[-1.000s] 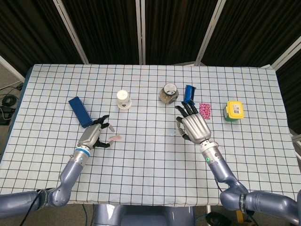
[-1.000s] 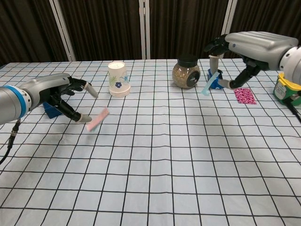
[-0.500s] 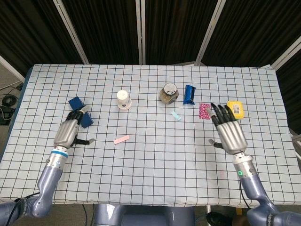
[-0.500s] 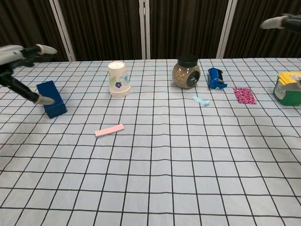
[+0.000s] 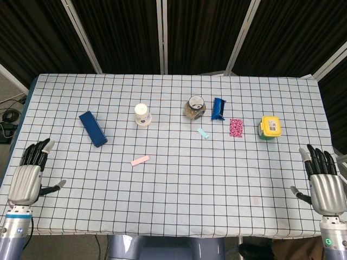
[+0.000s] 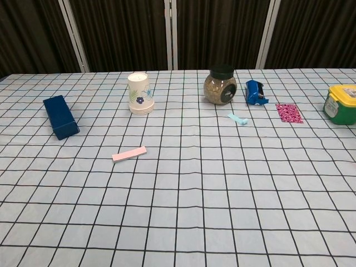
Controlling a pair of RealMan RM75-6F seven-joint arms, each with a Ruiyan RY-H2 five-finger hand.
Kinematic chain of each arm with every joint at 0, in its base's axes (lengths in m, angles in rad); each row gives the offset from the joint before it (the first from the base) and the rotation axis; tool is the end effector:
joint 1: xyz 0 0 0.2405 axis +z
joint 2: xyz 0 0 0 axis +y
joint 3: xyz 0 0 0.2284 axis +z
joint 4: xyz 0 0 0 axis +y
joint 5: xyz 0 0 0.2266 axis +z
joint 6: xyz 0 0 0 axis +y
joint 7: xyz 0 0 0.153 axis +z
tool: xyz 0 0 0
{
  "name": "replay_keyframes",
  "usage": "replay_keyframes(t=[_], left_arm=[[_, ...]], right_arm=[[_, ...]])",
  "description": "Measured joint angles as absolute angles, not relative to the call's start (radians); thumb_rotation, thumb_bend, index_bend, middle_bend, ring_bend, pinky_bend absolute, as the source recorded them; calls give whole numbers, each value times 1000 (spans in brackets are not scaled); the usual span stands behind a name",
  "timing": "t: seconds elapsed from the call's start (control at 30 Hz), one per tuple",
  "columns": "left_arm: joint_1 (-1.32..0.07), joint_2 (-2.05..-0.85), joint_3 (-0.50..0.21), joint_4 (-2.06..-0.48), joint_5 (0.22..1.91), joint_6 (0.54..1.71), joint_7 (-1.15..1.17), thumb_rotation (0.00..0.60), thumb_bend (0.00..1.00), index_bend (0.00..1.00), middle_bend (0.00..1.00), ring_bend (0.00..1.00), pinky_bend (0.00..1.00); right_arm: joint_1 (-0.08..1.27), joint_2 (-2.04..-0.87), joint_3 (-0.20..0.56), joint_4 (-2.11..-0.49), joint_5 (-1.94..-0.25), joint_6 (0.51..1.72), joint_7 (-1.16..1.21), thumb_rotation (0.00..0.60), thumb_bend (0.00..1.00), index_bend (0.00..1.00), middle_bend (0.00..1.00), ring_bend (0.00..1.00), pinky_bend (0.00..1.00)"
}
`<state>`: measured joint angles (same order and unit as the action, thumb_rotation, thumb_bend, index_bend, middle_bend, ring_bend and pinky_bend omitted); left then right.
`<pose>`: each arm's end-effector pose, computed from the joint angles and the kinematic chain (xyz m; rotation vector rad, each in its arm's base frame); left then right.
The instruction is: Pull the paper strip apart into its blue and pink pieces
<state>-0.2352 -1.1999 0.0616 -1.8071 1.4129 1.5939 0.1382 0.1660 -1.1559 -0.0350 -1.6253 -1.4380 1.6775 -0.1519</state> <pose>-0.2305 0.1962 0.0972 -1.3762 -0.9727 -1.0397 -0.2762 -0.1916 0.1382 1.3400 -0.7226 0.9075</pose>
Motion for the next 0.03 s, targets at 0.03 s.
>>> replay_keyframes(t=[0.03], left_arm=[[-224,-1193,69,-1807,1420,1595,135,600,0,0,0,0,0]], right_arm=[[159,-1156,-34,-1626,-1441,1682,-158,600,0,0,0,0,0]])
